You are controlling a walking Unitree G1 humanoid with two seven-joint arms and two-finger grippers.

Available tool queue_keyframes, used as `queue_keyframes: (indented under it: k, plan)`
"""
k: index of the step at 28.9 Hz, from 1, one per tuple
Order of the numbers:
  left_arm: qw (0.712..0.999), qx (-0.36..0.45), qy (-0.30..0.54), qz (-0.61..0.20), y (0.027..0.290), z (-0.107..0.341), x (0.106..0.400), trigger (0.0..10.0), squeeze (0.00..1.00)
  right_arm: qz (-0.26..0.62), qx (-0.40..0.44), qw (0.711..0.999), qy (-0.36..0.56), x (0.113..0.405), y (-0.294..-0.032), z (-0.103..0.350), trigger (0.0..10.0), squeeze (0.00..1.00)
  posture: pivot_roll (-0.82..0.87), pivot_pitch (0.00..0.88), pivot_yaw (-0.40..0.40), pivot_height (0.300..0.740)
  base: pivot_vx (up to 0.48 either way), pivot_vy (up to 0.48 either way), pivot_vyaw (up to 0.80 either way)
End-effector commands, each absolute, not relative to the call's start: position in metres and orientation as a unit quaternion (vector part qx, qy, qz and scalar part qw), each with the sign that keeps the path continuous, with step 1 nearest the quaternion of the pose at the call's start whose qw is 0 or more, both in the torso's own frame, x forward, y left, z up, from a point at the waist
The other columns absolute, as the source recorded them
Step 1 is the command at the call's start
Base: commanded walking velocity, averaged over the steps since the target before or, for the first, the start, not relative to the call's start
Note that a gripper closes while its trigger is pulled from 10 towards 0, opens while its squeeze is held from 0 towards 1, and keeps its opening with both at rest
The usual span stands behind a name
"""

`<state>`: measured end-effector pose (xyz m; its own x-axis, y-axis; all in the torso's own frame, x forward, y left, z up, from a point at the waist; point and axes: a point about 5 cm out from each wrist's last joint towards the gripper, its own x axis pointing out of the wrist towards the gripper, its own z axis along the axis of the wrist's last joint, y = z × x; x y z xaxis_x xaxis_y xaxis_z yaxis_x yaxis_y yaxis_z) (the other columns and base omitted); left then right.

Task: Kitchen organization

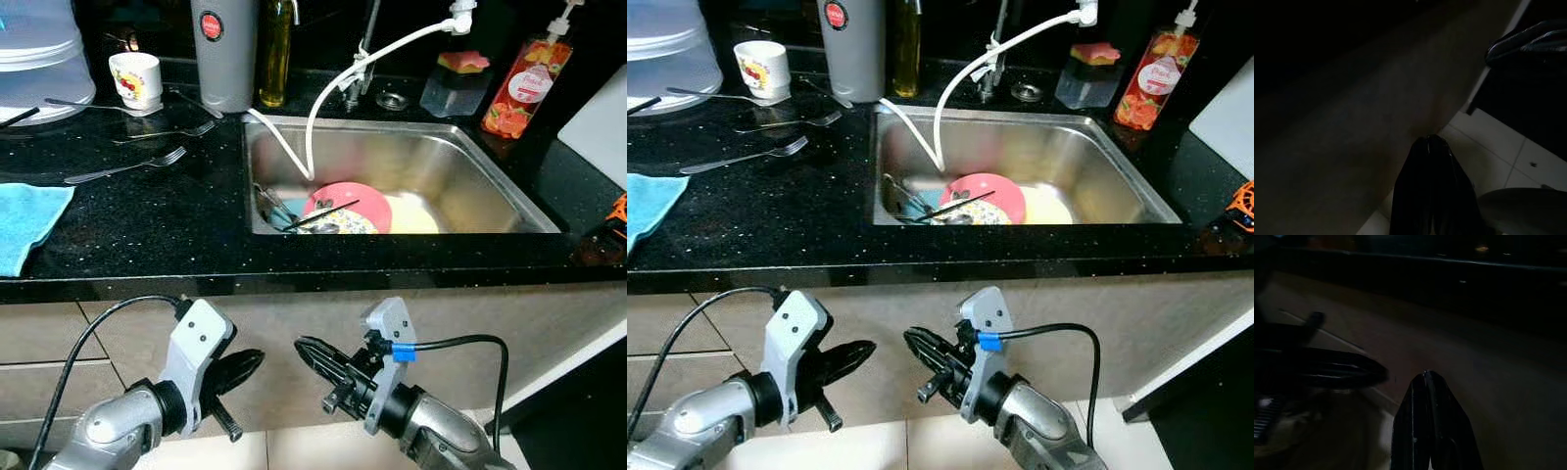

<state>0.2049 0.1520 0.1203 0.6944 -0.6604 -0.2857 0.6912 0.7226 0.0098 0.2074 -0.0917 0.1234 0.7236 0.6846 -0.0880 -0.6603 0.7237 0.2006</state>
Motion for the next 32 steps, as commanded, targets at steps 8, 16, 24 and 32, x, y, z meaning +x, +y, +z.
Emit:
queue_keyframes:
  k: [8,16,24,32]
  plan:
    - [0.917,0.085,0.123,-0.37,0.153,0.116,0.208,10.0,0.0,0.269,0.07,0.958,0.075,0.209,-0.109,0.117,10.0,0.0,0.18,0.0,-0.073,0.74,0.0,0.0,0.0]
    - [0.914,0.082,0.121,-0.378,0.151,0.115,0.206,10.0,0.0,0.203,0.058,0.976,0.058,0.21,-0.117,0.118,10.0,0.0,0.18,0.0,-0.066,0.74,0.0,0.0,0.0]
    - [0.914,0.074,0.119,-0.38,0.151,0.114,0.207,10.0,0.0,0.208,0.059,0.975,0.058,0.21,-0.112,0.117,10.0,0.0,0.17,0.0,-0.064,0.74,0.0,0.0,0.0]
    - [0.915,0.069,0.119,-0.38,0.149,0.114,0.209,10.0,0.0,0.241,0.061,0.967,0.059,0.21,-0.105,0.118,10.0,0.0,0.17,0.0,-0.064,0.74,0.0,0.0,0.0]
